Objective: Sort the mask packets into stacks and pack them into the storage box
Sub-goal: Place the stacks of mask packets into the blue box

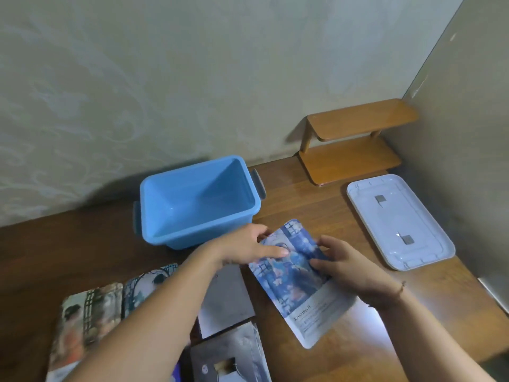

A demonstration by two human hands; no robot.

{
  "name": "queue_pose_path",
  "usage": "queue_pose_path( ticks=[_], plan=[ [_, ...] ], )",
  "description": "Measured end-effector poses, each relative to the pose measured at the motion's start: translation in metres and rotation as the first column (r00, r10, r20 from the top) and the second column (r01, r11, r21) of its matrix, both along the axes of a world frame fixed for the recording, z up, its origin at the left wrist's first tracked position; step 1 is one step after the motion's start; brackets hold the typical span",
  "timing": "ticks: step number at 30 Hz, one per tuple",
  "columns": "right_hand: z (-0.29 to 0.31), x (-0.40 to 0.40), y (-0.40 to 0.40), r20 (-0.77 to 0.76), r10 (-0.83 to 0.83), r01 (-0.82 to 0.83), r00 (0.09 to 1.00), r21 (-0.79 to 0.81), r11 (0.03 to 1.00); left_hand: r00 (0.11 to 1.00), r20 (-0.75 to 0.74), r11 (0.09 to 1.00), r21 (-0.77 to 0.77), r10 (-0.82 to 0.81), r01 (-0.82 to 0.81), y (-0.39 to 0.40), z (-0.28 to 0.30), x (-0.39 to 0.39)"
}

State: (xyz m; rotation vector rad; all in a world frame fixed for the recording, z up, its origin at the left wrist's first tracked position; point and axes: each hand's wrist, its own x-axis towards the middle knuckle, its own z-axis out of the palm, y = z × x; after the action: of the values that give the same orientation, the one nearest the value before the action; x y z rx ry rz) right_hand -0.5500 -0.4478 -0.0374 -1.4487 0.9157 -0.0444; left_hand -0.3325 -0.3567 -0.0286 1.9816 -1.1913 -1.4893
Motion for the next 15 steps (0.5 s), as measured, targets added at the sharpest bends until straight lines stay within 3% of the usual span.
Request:
queue_pose_path(
  ticks=[3, 5, 7, 10, 13, 15],
  plan=[
    [0.029, 0.031, -0.008, 0.071, 0.132, -0.138, 0.989, 0.092, 0.986, 0.924, -0.360, 0.991, 0.022, 0.129, -0.129, 0.018, 0.014, 0.023],
    [0.040, 0.053, -0.011, 0.063, 0.210, -0.216, 0.976, 0.124, 0.969, 0.846, -0.495, 0.976, 0.023, 0.198, -0.216, 0.033, 0.019, 0.035],
    [0.045, 0.067, -0.016, 0.067, 0.247, -0.254, 0.967, 0.141, 0.957, 0.804, -0.537, 0.956, 0.011, 0.254, -0.295, 0.046, 0.018, 0.048],
    [0.041, 0.076, -0.015, 0.166, 0.108, -0.151, 0.980, 0.277, 0.949, 0.753, -0.577, 0.911, -0.036, 0.317, -0.411, 0.064, 0.016, 0.071],
    [0.035, 0.093, 0.007, 0.252, -0.047, -0.073, 0.967, 0.446, 0.892, 0.631, -0.648, 0.783, -0.086, 0.426, -0.617, 0.084, 0.019, 0.095],
    [0.035, 0.115, 0.023, 0.289, -0.091, -0.040, 0.953, 0.416, 0.908, 0.562, -0.649, 0.671, -0.105, 0.513, -0.734, 0.090, 0.024, 0.106]
  ],
)
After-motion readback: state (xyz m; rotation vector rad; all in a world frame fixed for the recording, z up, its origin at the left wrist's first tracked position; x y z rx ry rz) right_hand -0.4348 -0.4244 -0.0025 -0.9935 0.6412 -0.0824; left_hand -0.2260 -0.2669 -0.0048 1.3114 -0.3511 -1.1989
